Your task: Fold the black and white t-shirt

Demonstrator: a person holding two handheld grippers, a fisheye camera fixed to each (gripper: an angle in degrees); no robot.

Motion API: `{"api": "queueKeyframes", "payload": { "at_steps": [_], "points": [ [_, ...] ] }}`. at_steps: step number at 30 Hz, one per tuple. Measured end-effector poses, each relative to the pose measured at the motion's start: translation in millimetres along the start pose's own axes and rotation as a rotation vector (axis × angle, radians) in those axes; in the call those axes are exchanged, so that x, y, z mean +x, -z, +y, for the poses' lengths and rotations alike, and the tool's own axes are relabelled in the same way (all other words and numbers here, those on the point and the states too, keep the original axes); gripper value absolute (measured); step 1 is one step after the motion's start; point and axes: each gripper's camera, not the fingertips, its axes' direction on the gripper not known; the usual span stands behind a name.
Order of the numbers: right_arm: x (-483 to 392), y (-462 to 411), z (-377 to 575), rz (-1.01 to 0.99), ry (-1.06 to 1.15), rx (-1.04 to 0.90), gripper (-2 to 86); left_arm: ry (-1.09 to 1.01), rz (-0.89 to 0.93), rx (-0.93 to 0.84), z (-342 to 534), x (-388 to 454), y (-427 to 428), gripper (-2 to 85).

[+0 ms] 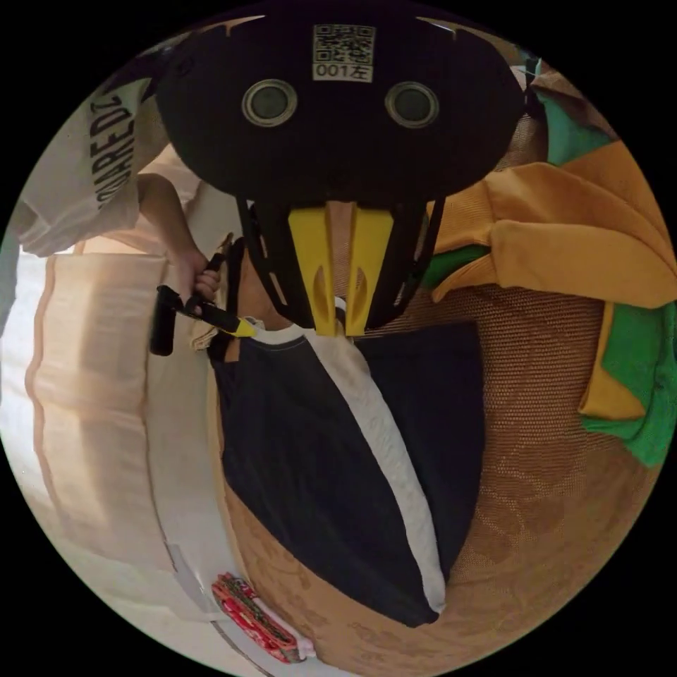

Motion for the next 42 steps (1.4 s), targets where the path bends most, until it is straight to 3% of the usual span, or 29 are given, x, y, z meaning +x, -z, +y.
{"api": "queueKeyframes", "payload": {
  "at_steps": [4, 8, 17, 22, 24, 27, 29, 32, 35, 42],
  "points": [
    [10.9, 15.6, 13.2, -0.198, -0.046, 0.03, 5.5, 0.01, 0.228, 0.05, 20.5, -9.8, 10.2, -1.5],
    [9.7, 27.3, 18.8, -0.331, -0.015, 0.071, 3.6, -0.073, 0.158, 0.011, 21.8, 8.0, 6.3, -1.6],
    [-47.9, 13.7, 21.8, -0.114, 0.186, 0.073, 4.9, -0.151, 0.147, -0.053, 31.3, 53.0, -28.7, -1.6],
    [-128.7, -31.7, 75.1, 0.367, 0.61, -0.044, 9.4, -0.181, 0.105, -0.098, 65.5, 80.3, -55.3, -1.6],
    [-163.2, -69.8, 109.6, 0.572, 0.877, -0.132, 11.2, -0.209, 0.042, -0.151, 80.3, 93.4, -66.9, -1.4],
    [-182.0, -113.5, 143.8, 0.75, 1.17, -0.207, 12.0, -0.363, -0.231, -0.217, 112.6, 125.8, -82.9, 0.3],
    [-183.5, -133.5, 158.3, 0.805, 1.31, -0.225, 12.0, -0.636, -0.681, -0.234, 149.8, 163.8, -101.5, 3.2],
    [-185.9, -160.3, 176.7, 0.865, 1.485, -0.266, 11.5, -1.081, -1.129, -0.253, 202.9, 205.1, -145.8, 7.2],
    [-198.8, -178.2, 188.8, 0.902, 1.584, -0.237, 9.9, -1.369, -1.231, -0.217, 239.4, 230.7, -184.4, 8.8],
    [-230.2, -200.7, 200.3, 0.923, 1.629, -0.218, 8.2, -1.714, -1.255, -0.269, 282.9, 259.6, -232.3, 9.8]
  ]
}}
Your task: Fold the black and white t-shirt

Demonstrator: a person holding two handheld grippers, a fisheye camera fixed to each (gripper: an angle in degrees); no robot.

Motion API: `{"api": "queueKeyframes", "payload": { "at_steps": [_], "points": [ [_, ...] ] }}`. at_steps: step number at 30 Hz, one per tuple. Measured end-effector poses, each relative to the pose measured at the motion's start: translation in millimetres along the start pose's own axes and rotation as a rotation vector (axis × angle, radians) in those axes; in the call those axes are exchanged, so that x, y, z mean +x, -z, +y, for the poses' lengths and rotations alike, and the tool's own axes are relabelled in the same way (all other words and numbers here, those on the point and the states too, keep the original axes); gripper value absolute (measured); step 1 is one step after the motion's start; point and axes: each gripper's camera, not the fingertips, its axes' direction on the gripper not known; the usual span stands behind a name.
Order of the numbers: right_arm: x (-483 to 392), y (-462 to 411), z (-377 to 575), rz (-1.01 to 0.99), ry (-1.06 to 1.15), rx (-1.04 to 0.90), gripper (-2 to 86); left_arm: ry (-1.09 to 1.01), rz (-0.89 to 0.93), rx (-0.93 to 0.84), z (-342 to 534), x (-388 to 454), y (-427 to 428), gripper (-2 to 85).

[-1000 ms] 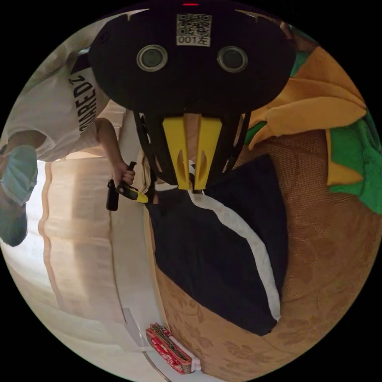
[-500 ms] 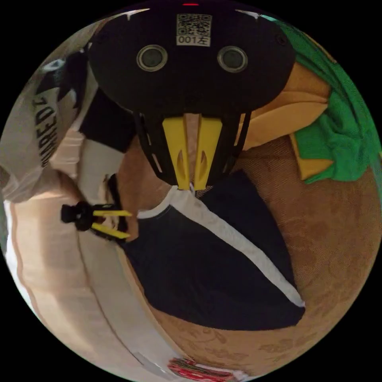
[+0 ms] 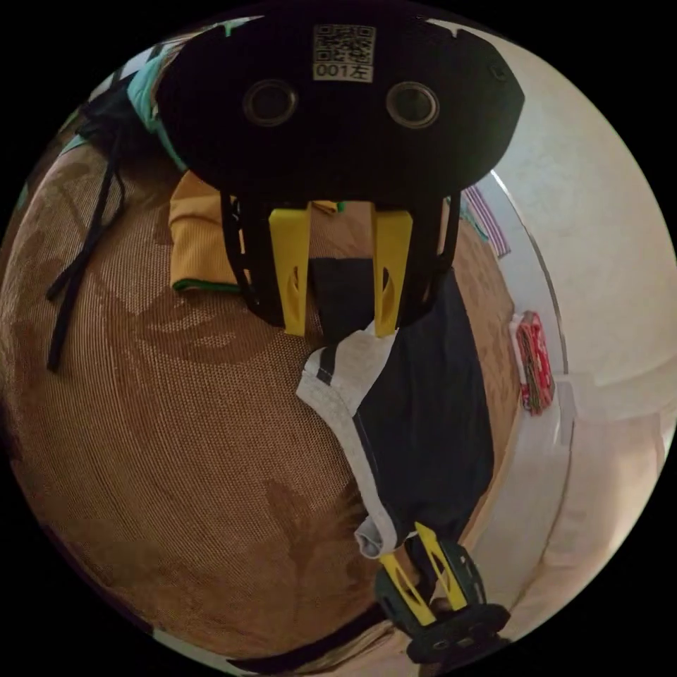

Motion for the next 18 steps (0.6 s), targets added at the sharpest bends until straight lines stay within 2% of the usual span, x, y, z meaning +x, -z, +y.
{"api": "queueKeyframes", "payload": {
  "at_steps": [3, 5, 8, 10, 15, 18],
  "points": [
    [-1.3, 4.3, -11.0, 0.003, -0.005, -0.006, 8.6, -0.075, -0.057, 0.031, -8.5, 5.2, 13.0, 9.0],
    [-1.2, 5.2, -16.8, 0.012, -0.017, -0.019, 9.0, -0.112, -0.157, 0.052, -13.8, 4.7, 23.7, 7.7],
    [1.2, 5.3, -23.3, 0.007, -0.041, -0.024, 9.7, -0.137, -0.136, 0.059, -23.0, 2.5, 29.6, 8.5],
    [2.6, 3.9, -25.8, 0.014, -0.048, -0.032, 10.2, -0.166, -0.194, 0.054, -27.8, 4.8, 30.5, 9.0],
    [13.8, 2.6, -20.8, -0.008, -0.112, -0.058, 12.2, -0.083, -0.217, 0.026, -32.3, -1.2, 35.9, 10.6],
    [16.5, 0.5, -13.4, -0.008, -0.13, -0.074, 12.4, -0.047, -0.298, -0.009, -32.1, -1.0, 34.9, 12.2]
  ]
}}
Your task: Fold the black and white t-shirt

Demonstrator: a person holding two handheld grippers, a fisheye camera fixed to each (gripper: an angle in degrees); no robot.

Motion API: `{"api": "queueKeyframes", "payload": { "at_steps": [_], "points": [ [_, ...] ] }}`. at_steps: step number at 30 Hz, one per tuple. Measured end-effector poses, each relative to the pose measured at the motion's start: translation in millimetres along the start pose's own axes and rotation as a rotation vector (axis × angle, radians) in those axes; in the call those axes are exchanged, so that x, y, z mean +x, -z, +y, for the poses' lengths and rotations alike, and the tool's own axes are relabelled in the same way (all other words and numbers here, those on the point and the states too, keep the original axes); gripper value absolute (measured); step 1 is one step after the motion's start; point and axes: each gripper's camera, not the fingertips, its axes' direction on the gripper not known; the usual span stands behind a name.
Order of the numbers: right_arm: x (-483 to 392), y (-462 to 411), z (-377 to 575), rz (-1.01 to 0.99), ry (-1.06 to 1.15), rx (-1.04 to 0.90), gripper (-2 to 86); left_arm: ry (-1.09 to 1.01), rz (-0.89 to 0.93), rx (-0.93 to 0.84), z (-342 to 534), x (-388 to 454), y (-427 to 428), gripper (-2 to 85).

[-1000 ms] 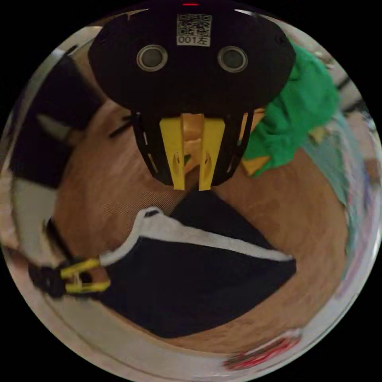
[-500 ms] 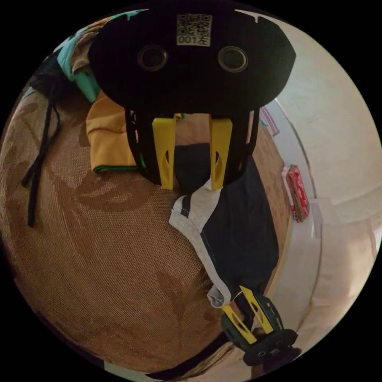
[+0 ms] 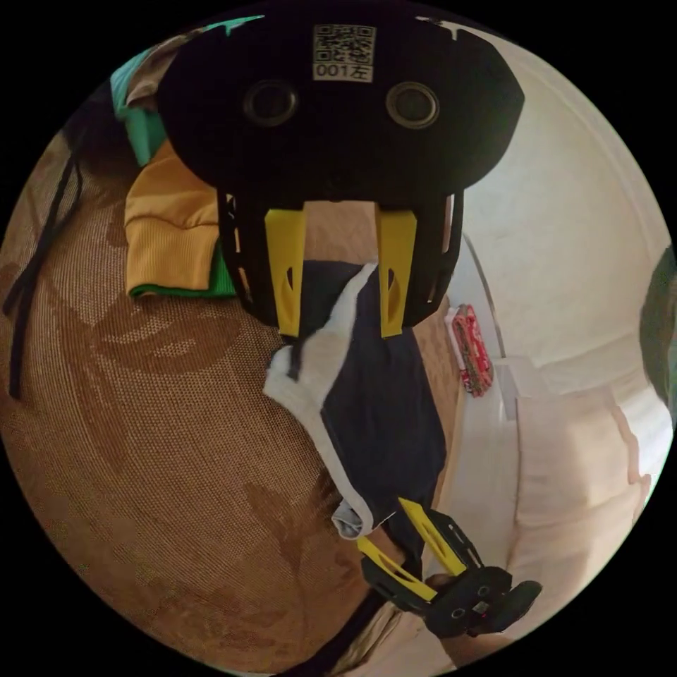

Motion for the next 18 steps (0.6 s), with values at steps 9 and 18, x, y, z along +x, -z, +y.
{"api": "queueKeyframes", "payload": {
  "at_steps": [9, 18],
  "points": [
    [21.3, -15.1, 16.8, 0.024, 0.111, 0.052, 7.0, -0.174, 0.013, 0.061, 9.1, -13.0, -36.4, 3.5],
    [156.1, -6.9, 106.2, -0.444, -0.407, 0.245, 2.1, 0.16, 0.51, 0.151, 90.8, -145.9, -97.4, -0.9]
  ]
}}
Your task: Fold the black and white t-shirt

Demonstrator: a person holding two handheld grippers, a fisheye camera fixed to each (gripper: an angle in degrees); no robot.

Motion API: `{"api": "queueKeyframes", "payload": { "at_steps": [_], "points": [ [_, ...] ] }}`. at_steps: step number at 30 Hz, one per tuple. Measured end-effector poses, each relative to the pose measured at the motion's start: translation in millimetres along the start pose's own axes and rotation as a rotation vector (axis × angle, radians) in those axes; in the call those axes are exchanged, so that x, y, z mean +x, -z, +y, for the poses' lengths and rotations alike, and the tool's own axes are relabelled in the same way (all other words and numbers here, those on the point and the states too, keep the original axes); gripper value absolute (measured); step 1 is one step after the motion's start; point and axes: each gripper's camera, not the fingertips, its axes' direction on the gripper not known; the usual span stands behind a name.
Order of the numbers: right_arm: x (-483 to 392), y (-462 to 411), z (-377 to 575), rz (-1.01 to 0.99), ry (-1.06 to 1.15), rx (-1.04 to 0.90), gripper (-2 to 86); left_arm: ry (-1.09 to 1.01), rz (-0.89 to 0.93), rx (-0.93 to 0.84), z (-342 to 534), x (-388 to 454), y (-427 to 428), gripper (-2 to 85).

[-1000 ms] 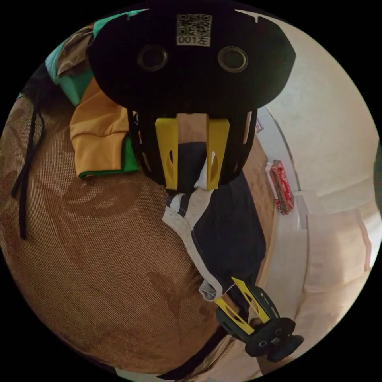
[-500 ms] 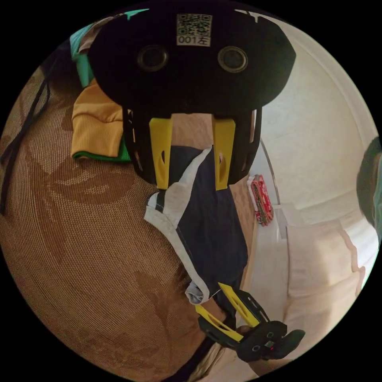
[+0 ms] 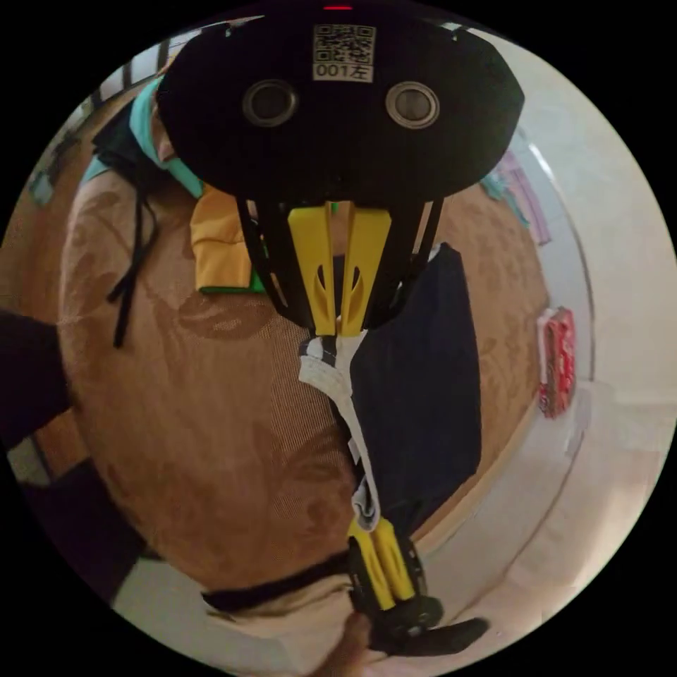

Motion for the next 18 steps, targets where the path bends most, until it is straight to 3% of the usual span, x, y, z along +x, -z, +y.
{"api": "queueKeyframes", "payload": {
  "at_steps": [5, 9, 15, 18],
  "points": [
    [114.3, 24.1, 16.0, -0.255, -0.241, 0.124, 1.0, 0.289, 0.441, 0.17, 63.8, -141.2, -29.4, -0.9],
    [216.8, 13.8, 26.3, -0.443, -0.41, 0.16, 0.8, 0.442, 0.612, 0.233, 111.0, -222.6, -79.7, -0.9],
    [294.5, -14.1, 49.6, -0.265, -0.552, 0.021, 1.3, 0.741, 0.756, 0.132, 179.5, -302.5, -179.9, -0.9],
    [296.9, 1.4, 57.1, -0.184, -0.522, 0.07, 2.5, 0.927, 0.768, 0.204, 220.1, -322.6, -195.0, -0.8]
  ]
}}
